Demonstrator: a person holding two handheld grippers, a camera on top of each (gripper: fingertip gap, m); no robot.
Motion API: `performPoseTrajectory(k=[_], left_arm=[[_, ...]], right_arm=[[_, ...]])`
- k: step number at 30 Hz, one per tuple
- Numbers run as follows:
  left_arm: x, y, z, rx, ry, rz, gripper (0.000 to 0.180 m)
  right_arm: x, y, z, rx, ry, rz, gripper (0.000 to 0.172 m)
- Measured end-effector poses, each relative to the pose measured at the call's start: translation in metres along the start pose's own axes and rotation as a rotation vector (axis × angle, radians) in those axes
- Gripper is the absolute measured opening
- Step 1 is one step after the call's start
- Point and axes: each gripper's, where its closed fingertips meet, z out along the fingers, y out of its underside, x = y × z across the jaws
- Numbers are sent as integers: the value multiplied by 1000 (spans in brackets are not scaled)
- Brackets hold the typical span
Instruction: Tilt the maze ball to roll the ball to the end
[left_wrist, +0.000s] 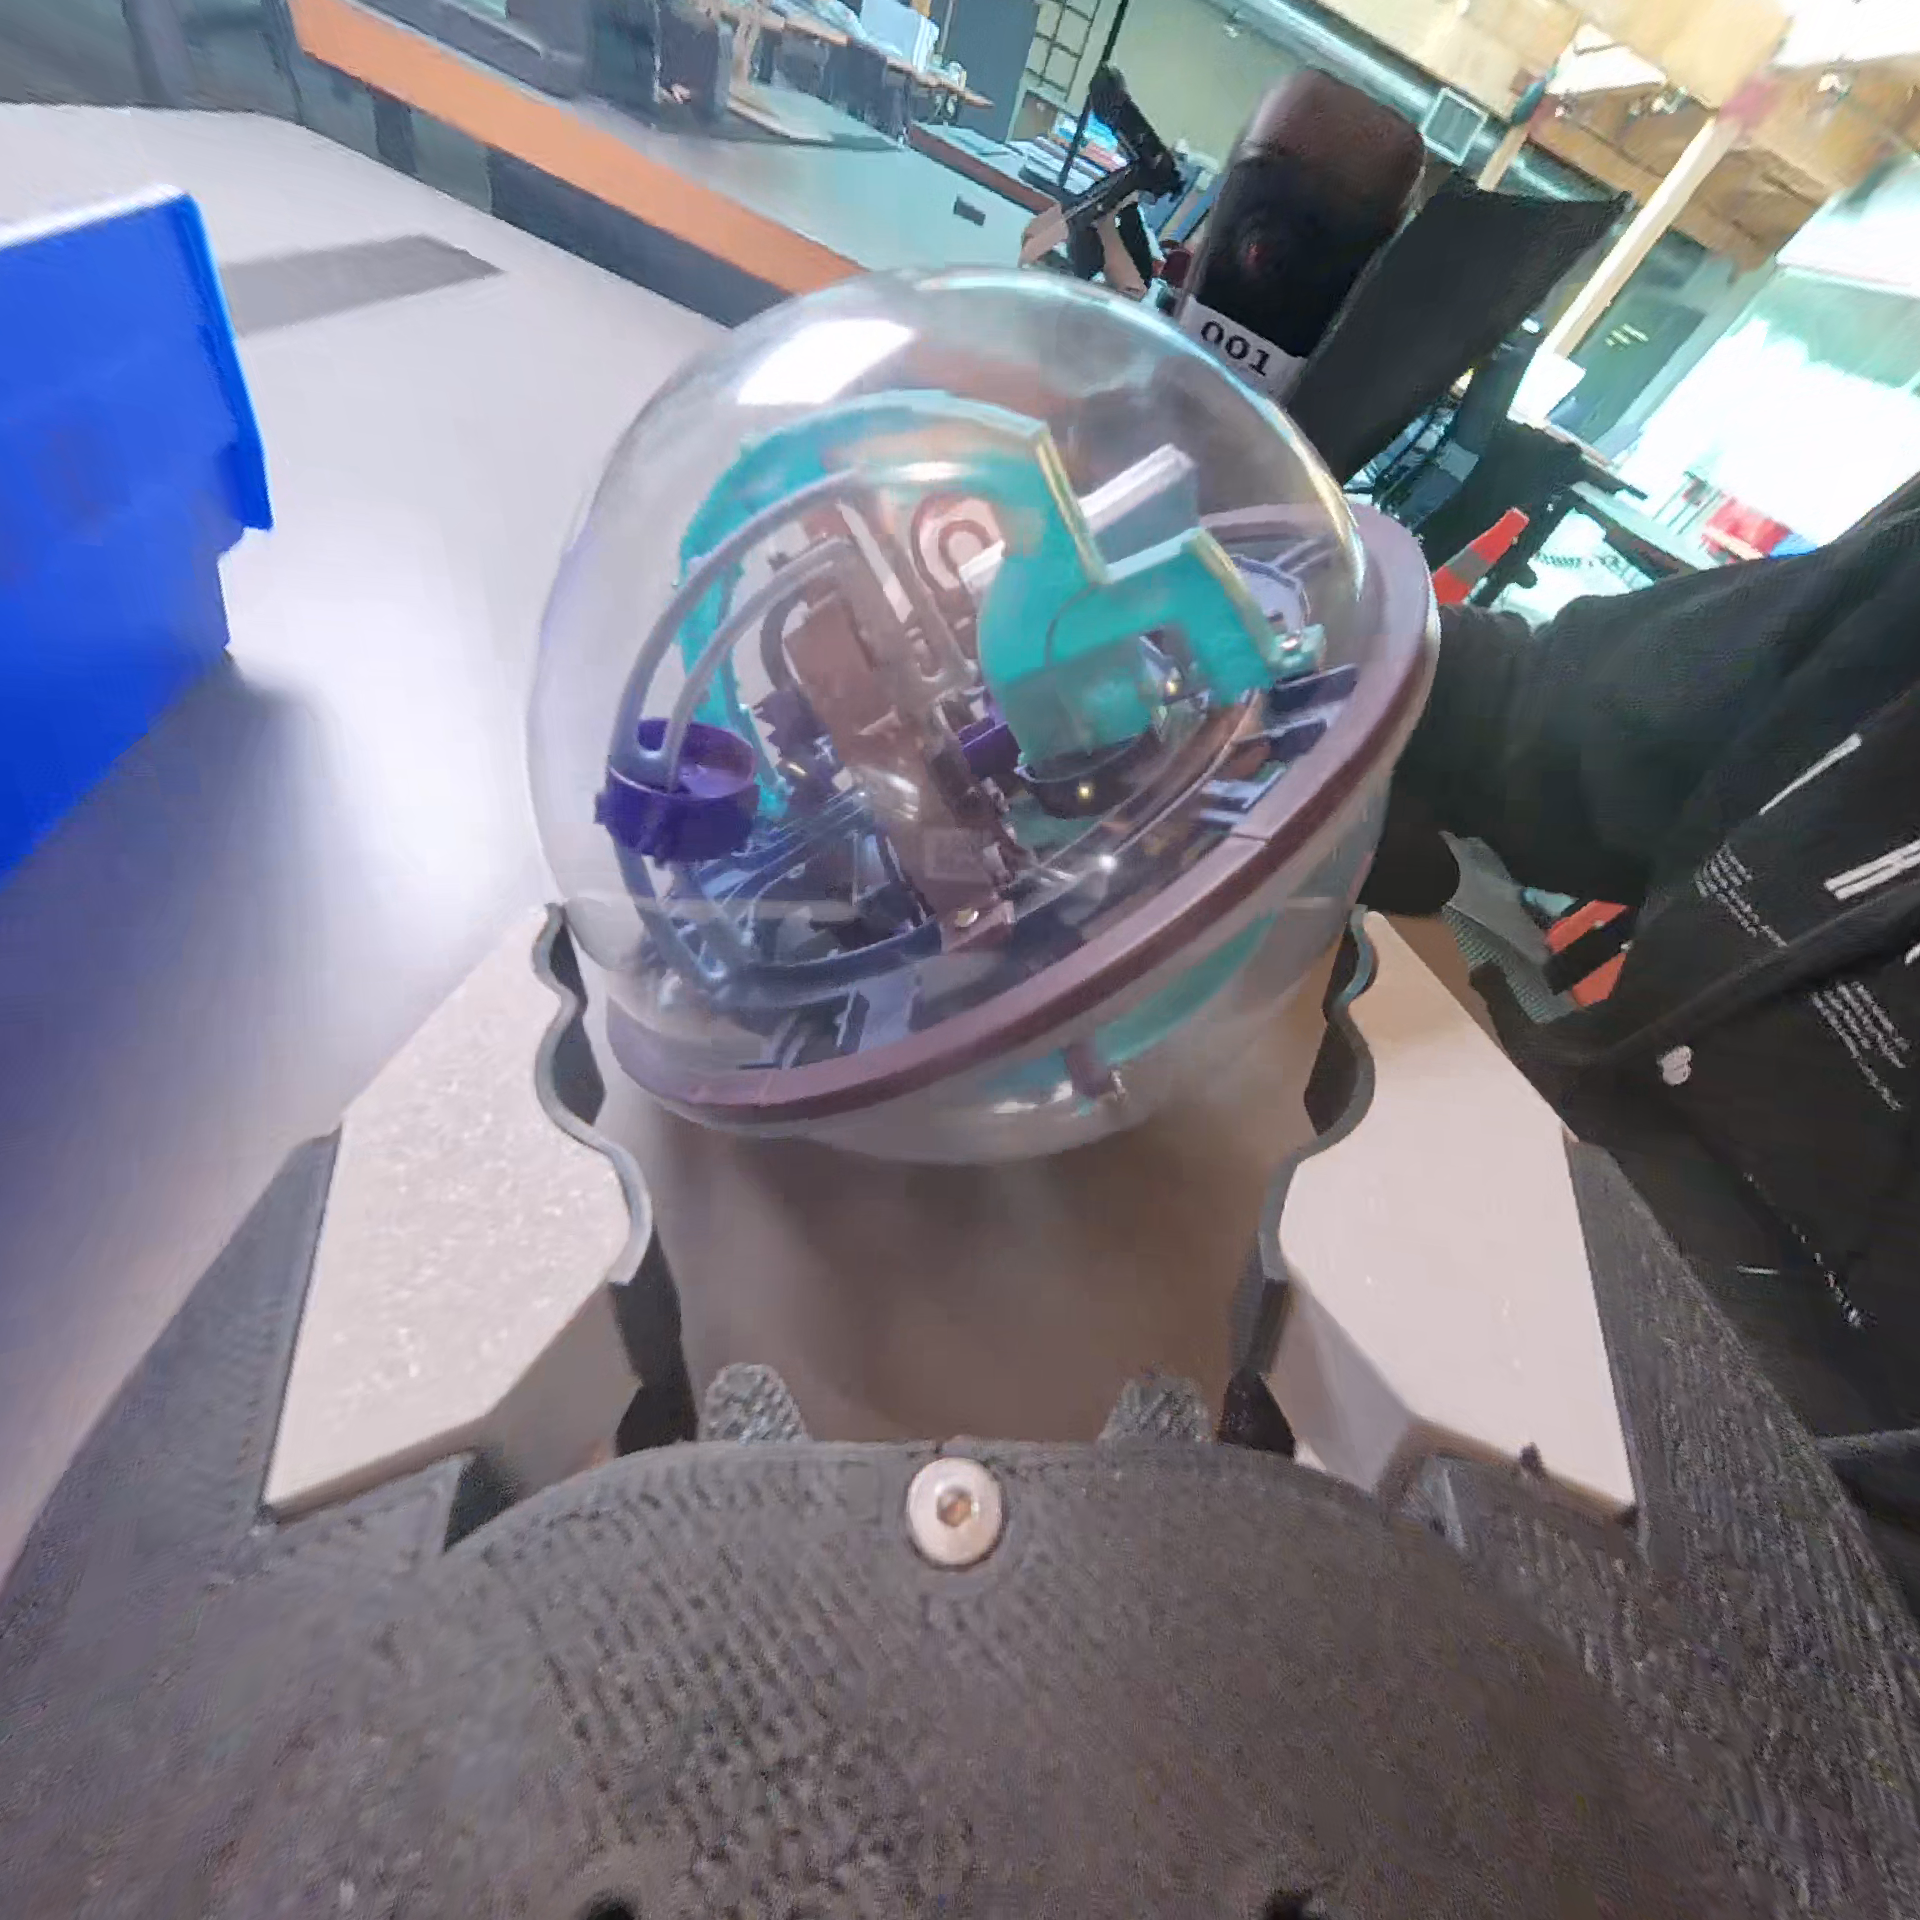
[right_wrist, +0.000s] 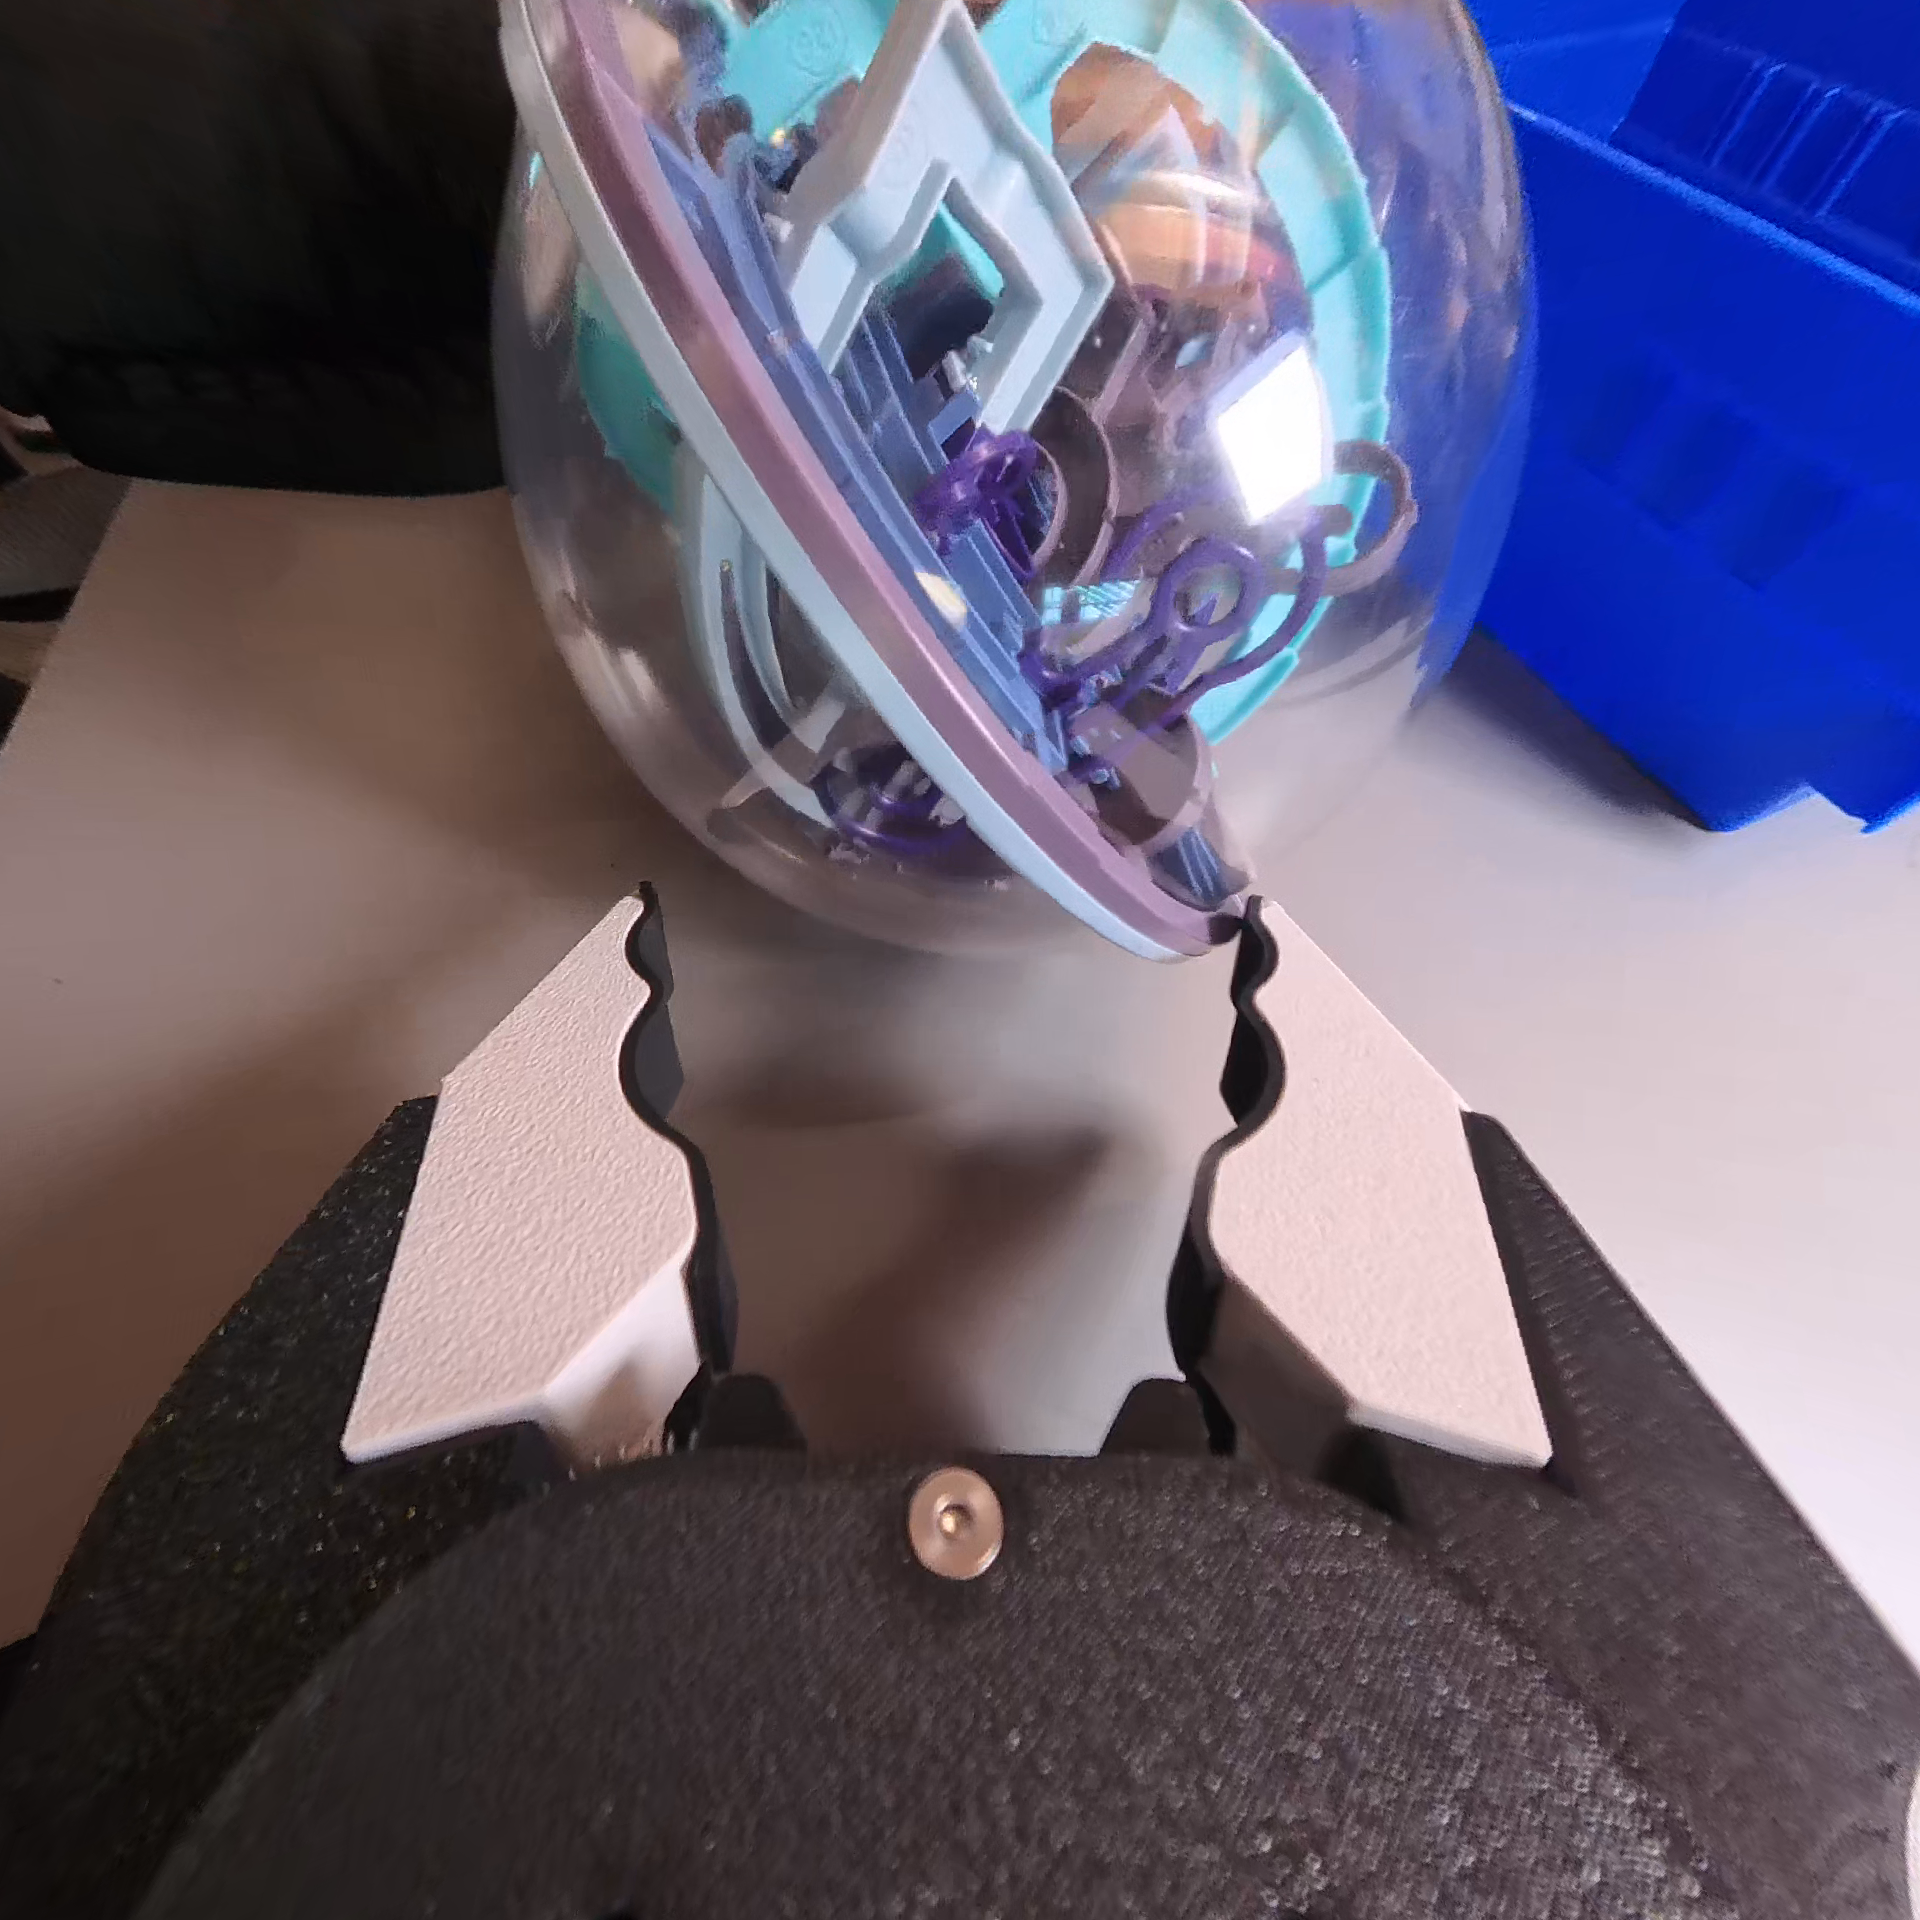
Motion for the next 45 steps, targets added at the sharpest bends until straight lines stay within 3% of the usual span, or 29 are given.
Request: performPoseTrajectory(k=[3,9,13,16,19,22,26,29,36,45], left_arm=[[3,3,1,-24,-17,86,137],[5,0,5,-45,-158,491,134],[-1,-1,5,-116,-314,792,131],[-4,1,4,-154,-355,894,128],[6,-1,0,-109,-284,839,126],[20,-9,-9,-14,-122,556,145],[16,-23,-18,120,-1,203,147],[15,-7,-6,41,28,115,146],[23,13,6,-68,20,280,146],[15,13,10,-143,-185,721,144]], right_arm=[[0,1,2,-3,4,10,106],[10,12,3,-71,91,-102,104],[19,25,1,-133,111,-69,100],[16,23,-3,-113,72,-44,101],[7,21,-6,-95,-5,-1,106],[1,18,-10,-67,-69,44,110],[-7,11,-14,-27,-139,98,113],[-10,6,-15,-1,-162,133,113],[-26,2,-8,12,-226,110,103],[-22,9,-5,-26,-180,67,97]])
